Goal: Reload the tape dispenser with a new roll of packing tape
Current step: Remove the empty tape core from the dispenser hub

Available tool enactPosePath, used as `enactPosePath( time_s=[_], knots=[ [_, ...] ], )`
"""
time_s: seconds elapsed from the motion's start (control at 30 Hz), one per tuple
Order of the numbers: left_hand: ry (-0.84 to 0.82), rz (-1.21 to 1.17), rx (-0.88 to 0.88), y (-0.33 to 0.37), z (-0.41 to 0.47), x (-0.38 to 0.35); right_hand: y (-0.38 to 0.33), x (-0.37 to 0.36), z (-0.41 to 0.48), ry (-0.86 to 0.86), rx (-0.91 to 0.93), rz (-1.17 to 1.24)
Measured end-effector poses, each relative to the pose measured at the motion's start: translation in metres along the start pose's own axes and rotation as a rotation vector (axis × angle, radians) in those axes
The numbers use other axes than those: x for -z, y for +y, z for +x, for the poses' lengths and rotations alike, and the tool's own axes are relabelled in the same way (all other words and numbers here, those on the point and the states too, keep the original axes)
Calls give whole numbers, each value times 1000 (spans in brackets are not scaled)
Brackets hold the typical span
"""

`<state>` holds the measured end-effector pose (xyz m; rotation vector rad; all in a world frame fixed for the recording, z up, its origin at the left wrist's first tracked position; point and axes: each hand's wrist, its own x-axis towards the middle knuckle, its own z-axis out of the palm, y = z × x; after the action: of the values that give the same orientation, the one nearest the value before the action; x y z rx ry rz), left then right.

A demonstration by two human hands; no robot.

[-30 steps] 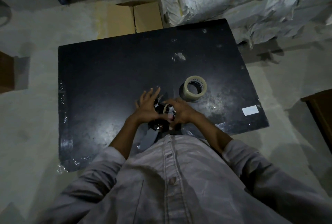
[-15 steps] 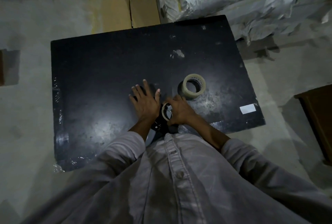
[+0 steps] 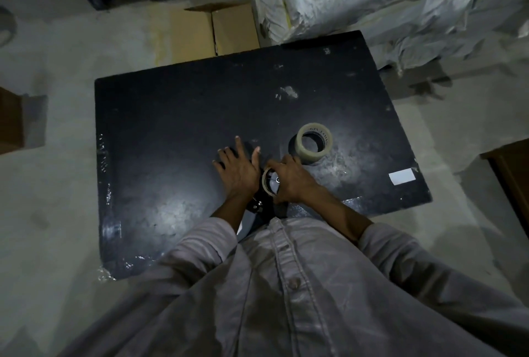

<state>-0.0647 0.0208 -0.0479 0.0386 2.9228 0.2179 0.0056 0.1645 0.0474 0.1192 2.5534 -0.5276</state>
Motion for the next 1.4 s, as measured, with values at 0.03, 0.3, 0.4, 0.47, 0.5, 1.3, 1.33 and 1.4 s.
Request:
enactPosePath(
  time_s=[0.03,0.3,0.4,0.47,0.5,1.3,1.33,1.4],
  knots=[
    [1,-10,16,2,0,1,1,1,0,-3,-27,23],
    [-31,-322,64,5,-6,7,15,0,5,-64,-371,552],
    [-29,-434,118,0,-3,11,16,-8,5,-17,-352,515],
    [15,-483,170,-5,1,13,15,-10,7,26,-314,464],
    [38,-485,189,-7,3,15,13,-9,9,50,-287,456],
    [92,18,-426,-23,31,4,40,-19,91,249,-208,467],
    [84,52,-468,-24,34,5,48,-24,101,230,-199,443],
    [47,133,-561,-23,40,7,56,-26,115,171,-196,373]
  ],
)
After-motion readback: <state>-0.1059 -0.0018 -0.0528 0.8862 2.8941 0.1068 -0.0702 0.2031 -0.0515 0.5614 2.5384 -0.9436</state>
